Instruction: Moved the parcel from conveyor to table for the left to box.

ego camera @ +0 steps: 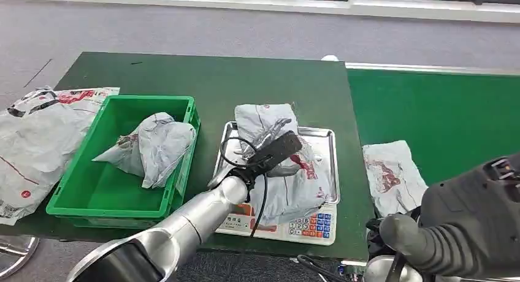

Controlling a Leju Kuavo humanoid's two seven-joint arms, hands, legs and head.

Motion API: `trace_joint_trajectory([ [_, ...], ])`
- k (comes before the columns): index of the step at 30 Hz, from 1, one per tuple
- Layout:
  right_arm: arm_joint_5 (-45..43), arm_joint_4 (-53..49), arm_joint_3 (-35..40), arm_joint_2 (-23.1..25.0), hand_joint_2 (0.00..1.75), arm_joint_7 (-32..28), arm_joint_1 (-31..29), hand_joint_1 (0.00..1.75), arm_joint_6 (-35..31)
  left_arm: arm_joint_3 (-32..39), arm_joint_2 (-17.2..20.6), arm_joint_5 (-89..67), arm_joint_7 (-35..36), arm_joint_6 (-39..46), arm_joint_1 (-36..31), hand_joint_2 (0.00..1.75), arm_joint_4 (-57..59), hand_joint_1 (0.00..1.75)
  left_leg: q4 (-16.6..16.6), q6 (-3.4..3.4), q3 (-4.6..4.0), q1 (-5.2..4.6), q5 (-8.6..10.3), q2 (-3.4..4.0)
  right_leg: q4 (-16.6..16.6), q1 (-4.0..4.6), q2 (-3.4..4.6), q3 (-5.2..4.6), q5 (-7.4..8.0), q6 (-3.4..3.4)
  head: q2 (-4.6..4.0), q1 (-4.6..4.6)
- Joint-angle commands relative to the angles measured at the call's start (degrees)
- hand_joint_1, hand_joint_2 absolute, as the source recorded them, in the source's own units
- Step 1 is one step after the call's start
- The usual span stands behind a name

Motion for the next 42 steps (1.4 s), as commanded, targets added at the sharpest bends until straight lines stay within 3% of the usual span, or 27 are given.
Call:
trace_joint_trajectory([
  [1,-0.9,0.5,1.0,2.1,1.75,-0.5,4.0,0.00,0.1,-20.9,1.1,2.8,3.5,-5.0,-0.9,1.75,8.9,0.00,-0.2,-0.05,0.21,0.04,0.00,-0.04,-0.2,0.05,-0.05,0.22,-0.01,-0.07,0.00,0.02],
  [9,-1.5,2.4,-0.5,2.1,1.75,-0.5,4.5,0.00,0.1,-25.2,1.1,3.4,4.9,-3.3,0.1,1.75,10.3,0.00,-0.1,-0.03,0.30,0.04,-0.01,-0.02,-0.1,0.04,-0.02,0.36,0.00,-0.04,-0.02,0.02],
  [10,-1.6,2.4,-0.5,2.1,1.75,-0.5,4.5,0.00,0.1,-25.4,1.1,3.3,5.0,-3.2,0.0,1.75,10.4,1.66,-0.2,-0.04,0.38,0.05,0.03,0.00,-0.2,0.05,-0.01,0.43,0.04,-0.06,-0.02,0.00],
  [11,-1.7,2.5,-0.4,2.1,1.75,-0.5,4.6,0.00,0.1,-25.4,1.1,3.2,5.0,-2.8,0.0,1.75,10.4,1.75,-0.2,-0.03,0.37,0.05,0.02,-0.01,-0.2,0.05,-0.03,0.43,0.03,-0.06,-0.02,0.02],
  [26,-1.1,10.2,-2.7,2.1,1.75,-0.5,3.0,0.00,0.1,-23.4,1.1,-0.4,6.1,7.9,-2.0,1.75,12.8,1.75,-0.3,-0.07,0.59,0.09,0.05,0.14,-0.3,0.09,0.14,0.56,0.10,-0.09,0.00,0.02],
  [28,-2.0,9.9,-4.3,2.1,1.75,-0.5,2.9,0.00,0.1,-23.0,1.1,-1.8,6.2,13.1,-2.1,1.75,12.5,1.75,-0.3,-0.06,0.58,0.09,0.05,0.13,-0.3,0.09,0.11,0.56,0.10,-0.08,0.00,0.02],
  [29,-2.0,8.8,-6.2,2.1,1.75,-0.5,3.2,0.00,0.1,-21.9,1.1,-3.9,5.5,25.7,-2.1,1.75,12.0,1.75,-0.2,-0.06,0.55,0.08,0.05,0.08,-0.2,0.08,0.06,0.55,0.07,-0.07,-0.02,0.00],
  [38,-2.0,8.8,-6.2,2.1,1.75,-0.5,3.2,0.00,0.1,-21.9,1.1,-3.9,5.5,25.7,-2.1,1.75,12.0,1.75,-0.1,-0.03,0.35,0.07,0.01,-0.08,-0.1,0.06,-0.09,0.41,0.00,-0.04,0.00,0.02],
  [39,-1.4,7.9,-6.9,2.1,1.75,-0.5,3.7,0.00,0.1,-18.4,1.2,-6.5,4.8,29.3,-2.6,1.75,11.3,1.75,-0.3,-0.07,0.46,0.10,0.08,-0.05,-0.3,0.10,-0.07,0.50,0.09,-0.09,0.00,0.00],
  [40,-0.1,6.9,-8.3,2.1,1.75,-0.5,3.6,0.00,0.1,-0.9,2.9,-27.2,7.2,29.3,3.2,1.75,0.8,1.75,-0.1,-0.04,0.35,0.09,0.01,0.00,-0.1,0.08,-0.02,0.40,0.03,-0.05,0.00,0.02],
  [41,0.7,6.8,-9.3,2.1,1.75,-0.5,3.7,0.00,0.1,16.3,1.7,-45.9,4.4,29.3,9.1,1.75,-7.3,1.75,-0.1,-0.04,0.30,0.06,0.01,-0.02,-0.1,0.05,-0.01,0.33,0.02,-0.05,0.00,0.00],
  [42,0.6,7.0,-9.6,2.1,1.75,-0.5,3.7,0.00,0.1,23.5,1.1,-52.8,1.4,29.3,11.7,1.75,-11.9,1.75,-0.3,-0.06,0.39,0.06,0.05,-0.04,-0.2,0.05,-0.03,0.41,0.05,-0.07,-0.02,0.00],
])
